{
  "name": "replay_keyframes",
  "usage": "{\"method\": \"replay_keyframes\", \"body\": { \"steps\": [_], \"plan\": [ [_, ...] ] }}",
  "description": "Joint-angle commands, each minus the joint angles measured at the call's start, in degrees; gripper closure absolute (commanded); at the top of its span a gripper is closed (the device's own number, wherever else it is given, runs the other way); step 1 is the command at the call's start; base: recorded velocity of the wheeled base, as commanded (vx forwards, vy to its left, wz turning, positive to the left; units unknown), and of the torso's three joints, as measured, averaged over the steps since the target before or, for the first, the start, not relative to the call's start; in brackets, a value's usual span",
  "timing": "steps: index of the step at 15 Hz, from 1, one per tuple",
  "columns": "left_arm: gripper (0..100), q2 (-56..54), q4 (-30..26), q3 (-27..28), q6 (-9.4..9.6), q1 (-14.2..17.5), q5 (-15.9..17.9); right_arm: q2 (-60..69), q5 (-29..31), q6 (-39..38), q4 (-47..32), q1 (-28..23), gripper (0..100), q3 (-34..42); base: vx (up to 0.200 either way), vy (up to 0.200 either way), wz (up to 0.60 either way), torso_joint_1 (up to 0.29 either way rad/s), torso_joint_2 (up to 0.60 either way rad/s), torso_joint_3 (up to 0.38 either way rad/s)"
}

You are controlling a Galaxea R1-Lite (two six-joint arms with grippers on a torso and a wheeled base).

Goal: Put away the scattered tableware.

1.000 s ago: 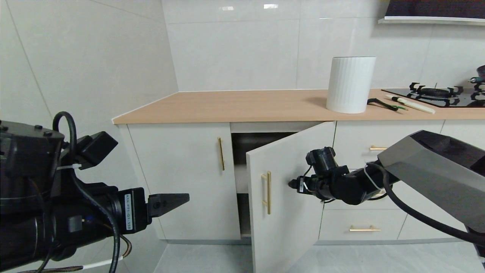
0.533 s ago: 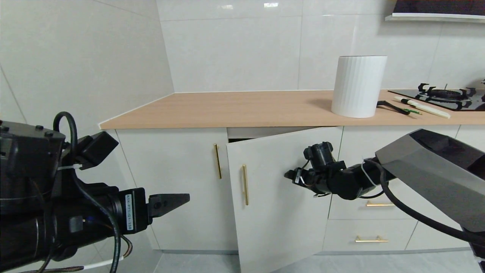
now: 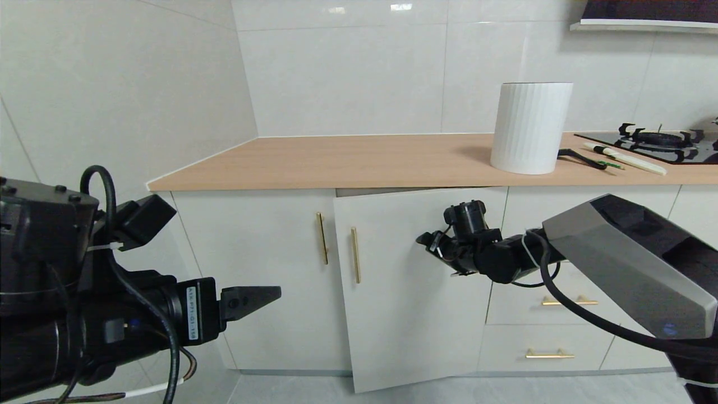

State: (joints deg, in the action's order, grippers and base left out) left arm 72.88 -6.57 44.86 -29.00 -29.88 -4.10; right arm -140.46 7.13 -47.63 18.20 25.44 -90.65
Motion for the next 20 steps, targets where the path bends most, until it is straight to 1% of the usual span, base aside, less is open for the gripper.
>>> {"method": "replay_keyframes", "body": {
  "steps": [1,4,11,15,20],
  "plan": [
    [0,0.07,-0.02,-0.04,0.0,0.0,-0.03,-1.92,0.08,-0.62,-0.01,-0.66,0,-2.08,0.0,0.0,0.0,0.0,0.0,0.0],
    [0,0.07,-0.02,-0.04,0.0,0.0,-0.03,-4.3,2.1,-0.97,-0.01,-1.71,0,-5.06,0.0,0.0,0.0,0.0,0.0,0.0],
    [0,0.07,-0.02,0.05,0.0,0.0,-0.03,-5.17,2.36,-1.5,-0.1,-1.97,0,-6.73,0.0,0.0,0.0,0.0,0.0,0.0],
    [0,0.07,-0.02,0.05,0.0,0.0,-0.03,-5.97,3.42,-1.68,-3.43,-3.03,0,-9.28,0.0,0.0,0.0,0.0,0.0,0.0],
    [0,0.07,-0.02,-0.04,0.0,0.0,-0.03,-2.8,2.98,-1.59,-6.6,-2.77,0,-7.61,0.0,0.0,0.0,0.0,0.0,0.0]
  ]
}}
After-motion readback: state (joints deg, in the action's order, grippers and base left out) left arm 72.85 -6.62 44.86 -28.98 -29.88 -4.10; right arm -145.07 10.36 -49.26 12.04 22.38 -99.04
